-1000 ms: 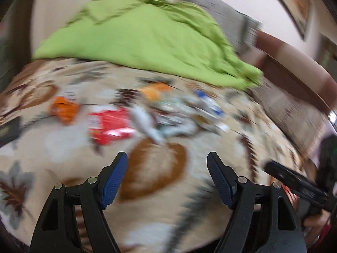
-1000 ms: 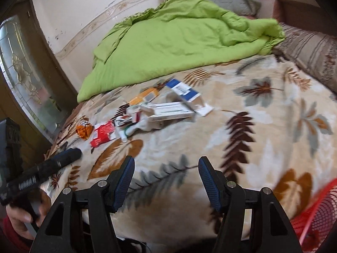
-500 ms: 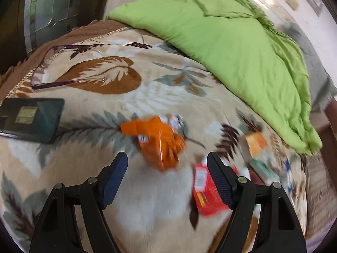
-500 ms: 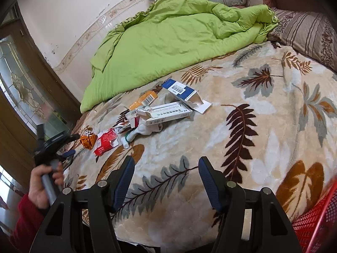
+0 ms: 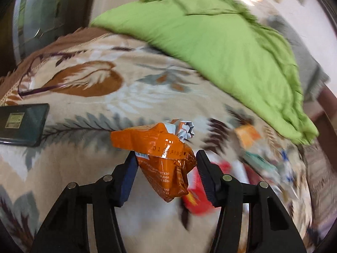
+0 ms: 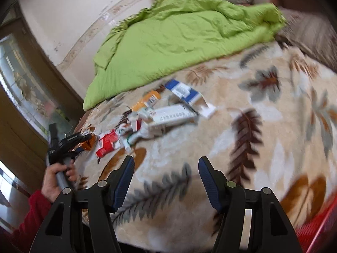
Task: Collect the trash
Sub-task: 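Grasp the orange snack bag with the left tool and lift it, then grasp the blue-and-white medicine box with the right tool and lift it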
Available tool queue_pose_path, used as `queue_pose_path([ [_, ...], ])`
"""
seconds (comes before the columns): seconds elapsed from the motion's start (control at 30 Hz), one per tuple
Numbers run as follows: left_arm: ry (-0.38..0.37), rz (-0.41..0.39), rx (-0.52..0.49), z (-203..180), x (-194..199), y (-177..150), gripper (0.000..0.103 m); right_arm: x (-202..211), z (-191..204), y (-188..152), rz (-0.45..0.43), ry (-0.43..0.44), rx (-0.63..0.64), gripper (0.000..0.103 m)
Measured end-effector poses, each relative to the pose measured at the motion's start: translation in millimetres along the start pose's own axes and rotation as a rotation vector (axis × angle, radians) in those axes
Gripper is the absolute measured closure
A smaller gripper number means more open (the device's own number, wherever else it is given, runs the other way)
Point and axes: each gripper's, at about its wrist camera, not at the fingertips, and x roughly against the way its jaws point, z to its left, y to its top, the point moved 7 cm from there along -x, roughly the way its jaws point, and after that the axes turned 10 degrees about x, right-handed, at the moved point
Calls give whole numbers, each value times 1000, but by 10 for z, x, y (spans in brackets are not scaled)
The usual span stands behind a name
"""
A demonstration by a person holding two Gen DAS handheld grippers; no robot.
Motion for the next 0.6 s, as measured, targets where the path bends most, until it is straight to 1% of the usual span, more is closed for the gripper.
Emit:
queue_pose_path([
  [0.07, -32, 7, -39, -184, 189, -189, 48, -133, -36, 200, 2, -37, 58, 31],
  [0.1, -71, 25, -49, -285, 302, -349, 48, -207, -45, 277, 7, -37, 80, 31],
  [0.13, -93, 33, -59, -347, 374, -463, 48, -290, -64, 368, 11, -51, 113, 30],
  [0.2, -116, 37, -100, -471, 494, -686, 48, -498, -118, 556, 13, -114, 205, 30],
  [0.27, -140, 44, -150, -582, 524, -866, 48, -735, -211, 692, 43, -152, 264, 30],
  [0.37, -141, 37, -233, -702, 472, -988, 48, -1079, -340, 844, 85, -178, 324, 30],
  [0.53, -147, 20, -296, -790, 383, -1034, 48, -1554, -454, 932, 166, -184, 353, 31],
  [0.57, -150, 26, -300, -791, 360, -1038, 48, -1627, -465, 917, 186, -184, 361, 34],
  [0.6, -152, 32, -304, -804, 341, -1047, 48, -1688, -472, 898, 200, -186, 371, 40],
])
